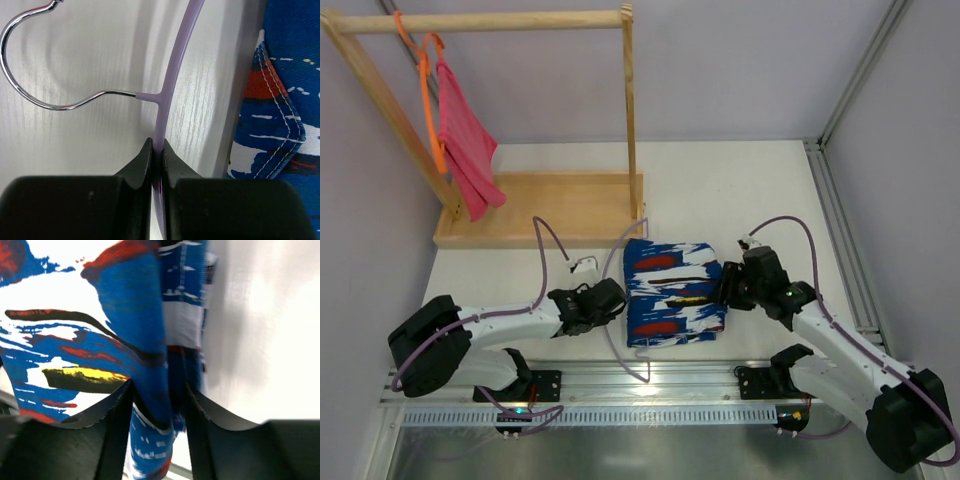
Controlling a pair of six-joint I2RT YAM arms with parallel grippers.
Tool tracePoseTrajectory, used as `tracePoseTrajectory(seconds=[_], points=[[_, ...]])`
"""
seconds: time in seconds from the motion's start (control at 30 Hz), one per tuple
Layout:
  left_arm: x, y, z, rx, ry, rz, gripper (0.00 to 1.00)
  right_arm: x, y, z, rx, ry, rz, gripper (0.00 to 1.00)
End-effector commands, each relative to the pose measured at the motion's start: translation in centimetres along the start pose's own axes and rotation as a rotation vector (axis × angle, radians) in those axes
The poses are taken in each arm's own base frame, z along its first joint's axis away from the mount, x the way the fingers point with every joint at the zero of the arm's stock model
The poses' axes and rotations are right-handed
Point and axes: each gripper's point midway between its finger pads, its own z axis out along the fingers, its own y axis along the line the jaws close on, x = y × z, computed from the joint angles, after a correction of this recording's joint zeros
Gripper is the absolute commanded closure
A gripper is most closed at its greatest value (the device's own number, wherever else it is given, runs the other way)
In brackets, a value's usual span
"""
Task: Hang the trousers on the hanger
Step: Place trousers on hanger
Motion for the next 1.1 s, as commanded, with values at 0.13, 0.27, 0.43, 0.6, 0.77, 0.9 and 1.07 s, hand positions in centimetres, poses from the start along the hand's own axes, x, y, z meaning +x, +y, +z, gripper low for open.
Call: tracePoseTrajectory(seconds=[0.13,0.27,0.43,0.6,0.77,0.9,1.07], points=[[-0.8,-1.0,-0.5,0.032,-0.011,-0.017,1.0,-6.4,2.7,-7.2,0.007,-0.241,0.018,0.52],[-0.9,-1.8,-0.6,0.057,-0.004,-0.014,1.0,-5.6,9.0,-7.0,-0.341,-0.16,-0.075,0.69],[-0.8,-1.3,-0.7,0.024,0.007,-0.012,1.0,-2.2,14.4,-5.5,-0.799,-0.053,-0.076,0.74],[-0.6,-0.6,-0.8,-0.002,0.013,-0.011,1.0,0.9,6.7,1.5,-0.466,-0.008,0.058,0.74],[-0.9,-1.3,-1.0,0.042,0.0,-0.019,1.0,-0.1,5.8,0.6,-0.34,-0.028,0.051,0.74],[-1.0,-1.4,-0.9,0.029,0.005,-0.01,1.0,-2.0,13.6,-4.6,-0.609,-0.057,-0.072,0.74],[-0.5,-1.9,-0.4,0.028,0.025,-0.01,1.0,0.1,22.7,-7.0,-0.884,-0.021,-0.145,0.73]])
